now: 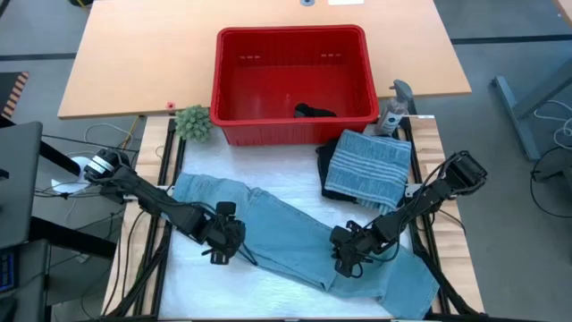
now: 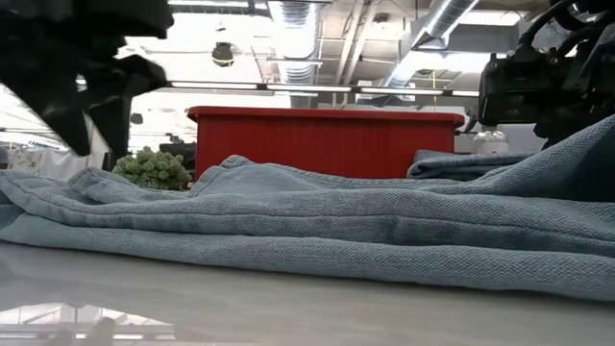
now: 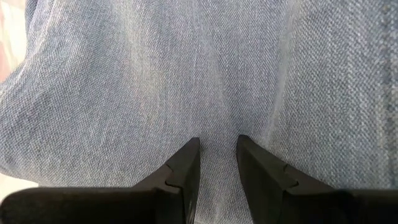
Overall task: Fold Laundry from Bin
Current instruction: Fold the blue pants
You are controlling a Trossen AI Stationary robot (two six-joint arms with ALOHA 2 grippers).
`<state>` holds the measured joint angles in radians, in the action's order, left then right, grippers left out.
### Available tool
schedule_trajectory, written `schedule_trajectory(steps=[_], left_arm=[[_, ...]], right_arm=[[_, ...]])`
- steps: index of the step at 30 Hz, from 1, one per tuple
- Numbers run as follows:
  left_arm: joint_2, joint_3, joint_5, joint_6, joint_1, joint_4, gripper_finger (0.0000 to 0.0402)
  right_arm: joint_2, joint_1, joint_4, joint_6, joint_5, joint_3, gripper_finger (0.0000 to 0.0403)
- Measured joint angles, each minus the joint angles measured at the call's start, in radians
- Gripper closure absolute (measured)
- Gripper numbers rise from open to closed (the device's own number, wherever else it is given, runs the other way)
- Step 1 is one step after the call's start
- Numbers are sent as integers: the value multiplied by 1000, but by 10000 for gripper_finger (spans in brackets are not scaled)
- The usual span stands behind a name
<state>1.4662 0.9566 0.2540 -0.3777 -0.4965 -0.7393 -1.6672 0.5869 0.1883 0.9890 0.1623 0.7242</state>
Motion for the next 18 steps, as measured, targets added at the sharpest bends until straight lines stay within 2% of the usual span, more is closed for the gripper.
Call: schedule_trajectory(steps=[5,12,15,18], left_arm=[[0,-56,74,2,-34,7,218],[0,-105,68,16,-34,54,228],[0,-99,54,26,-33,55,260],[0,-80,44,29,-36,62,318]], right_arm=[[0,0,0,0,0,0,266],[0,0,0,-2,0,0,266],[0,0,0,-2,0,0,266],[0,0,0,-3,0,0,266]])
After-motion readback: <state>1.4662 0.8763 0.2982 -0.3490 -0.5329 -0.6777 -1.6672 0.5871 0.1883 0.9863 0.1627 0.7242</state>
